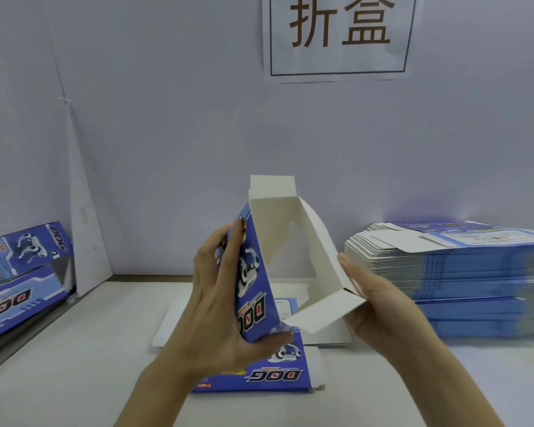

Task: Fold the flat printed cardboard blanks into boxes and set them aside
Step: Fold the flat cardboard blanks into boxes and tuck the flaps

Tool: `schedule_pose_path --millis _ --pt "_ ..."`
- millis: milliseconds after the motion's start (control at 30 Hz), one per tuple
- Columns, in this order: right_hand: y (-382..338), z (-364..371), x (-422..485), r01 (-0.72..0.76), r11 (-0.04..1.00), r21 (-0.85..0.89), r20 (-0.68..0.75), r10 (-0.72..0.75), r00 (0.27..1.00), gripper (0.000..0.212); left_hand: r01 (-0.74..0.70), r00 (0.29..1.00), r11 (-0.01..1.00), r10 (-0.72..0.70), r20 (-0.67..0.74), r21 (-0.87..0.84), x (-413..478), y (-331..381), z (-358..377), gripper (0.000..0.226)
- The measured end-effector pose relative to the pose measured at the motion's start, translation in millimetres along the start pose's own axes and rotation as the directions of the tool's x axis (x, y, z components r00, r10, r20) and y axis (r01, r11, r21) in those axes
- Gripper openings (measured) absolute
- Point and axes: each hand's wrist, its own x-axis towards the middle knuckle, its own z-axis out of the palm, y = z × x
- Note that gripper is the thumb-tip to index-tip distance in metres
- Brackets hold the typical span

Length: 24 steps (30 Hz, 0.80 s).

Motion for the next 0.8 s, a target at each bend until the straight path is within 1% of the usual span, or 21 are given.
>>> schedule_pose_path --millis 33,67,100,200,267,333,367,400,433,467,500,533,567,600,633,700,733,800 --pt "-2.2 -2.4 0.4 0.127 0.987 -0.101 -0.051 -0.133 0.990 0.022 0.014 1.000 0.999 -0.014 0.004 -0.039 -6.2 -6.5 -1.6 0.122" --pt "-5.2 -3.3 -2.4 0.233 0.954 -0.189 -0.085 -0.252 0.964 0.015 0.025 1.000 0.999 -0.025 0.006 -0.046 -7.0 -5.5 -5.3 0.120" --pt "-8.4 -3.6 -5.0 0.333 0.906 -0.260 -0.108 -0.370 0.923 0.014 0.027 0.999 0.999 -0.027 -0.016 -0.045 -3.2 -1.7 -7.2 0.118" --pt "-14.4 -7.0 -9.5 0.526 0.742 -0.417 -0.148 -0.626 0.766 0.029 0.025 1.000 1.000 -0.024 -0.005 0.017 -2.1 4.9 -10.8 0.112" --pt "-13.4 -5.8 -9.6 0.579 0.636 -0.509 -0.139 -0.725 0.674 0.034 0.024 1.000 0.997 -0.025 0.014 0.073 -4.2 5.8 -6.5 0.111" --pt "-8.8 -6.5 -7.3 0.590 0.523 -0.615 -0.112 -0.798 0.591 0.033 0.030 0.999 0.992 -0.033 0.023 0.120 -4.2 6.9 0.1 0.112" --pt "-6.8 -6.5 -6.6 0.591 0.480 -0.649 -0.093 -0.820 0.564 0.033 0.017 1.000 0.986 -0.019 0.012 0.164 -4.3 6.7 3.3 0.112" --pt "-6.3 -6.2 -6.0 0.594 0.455 -0.663 -0.072 -0.829 0.554 0.033 0.004 1.000 0.976 -0.003 -0.005 0.220 -4.1 5.8 6.4 0.113" --pt "-6.8 -5.1 -6.2 0.603 0.461 -0.651 -0.049 -0.819 0.572 0.030 -0.002 1.000 0.963 0.008 -0.020 0.268 -4.0 4.1 9.3 0.114" --pt "-8.2 -4.2 -6.7 0.609 0.515 -0.603 -0.043 -0.784 0.619 0.025 0.003 1.000 0.957 0.005 -0.028 0.290 -4.0 3.1 10.2 0.114" --pt "-10.5 -2.9 -7.8 0.594 0.615 -0.519 -0.051 -0.716 0.696 0.019 0.001 0.999 0.950 0.010 -0.036 0.312 -4.0 1.7 10.5 0.115" --pt "-12.6 -2.6 -8.6 0.536 0.736 -0.414 -0.065 -0.612 0.788 0.018 -0.002 0.999 0.945 0.015 -0.037 0.326 -4.3 0.6 10.1 0.115" --pt "-14.4 -3.4 -8.3 0.460 0.833 -0.308 -0.078 -0.503 0.861 0.024 -0.008 0.999 0.944 0.022 -0.037 0.330 -4.6 -0.4 9.2 0.116" --pt "-16.5 -4.5 -7.7 0.388 0.896 -0.217 -0.087 -0.414 0.906 0.030 -0.015 0.999 0.943 0.028 -0.035 0.331 -4.6 -0.7 8.3 0.116" --pt "-19.3 -5.3 -7.5 0.329 0.933 -0.147 -0.091 -0.344 0.935 0.034 -0.028 0.999 0.941 0.041 -0.033 0.337 -4.5 -0.4 7.6 0.116" --pt "-24.1 -6.8 -7.1 0.235 0.970 -0.064 -0.056 -0.239 0.969 0.030 -0.066 0.995 0.929 0.087 -0.042 0.364 -4.5 0.5 6.4 0.114" --pt "-24.9 -7.2 -6.7 0.209 0.976 -0.066 -0.038 -0.212 0.976 0.026 -0.079 0.993 0.926 0.104 -0.050 0.370 -4.3 0.9 6.0 0.113" --pt "-24.2 -8.9 -6.4 0.229 0.965 -0.130 -0.056 -0.237 0.970 0.026 -0.078 0.992 0.931 0.107 -0.063 0.356 -4.0 2.2 5.5 0.112"
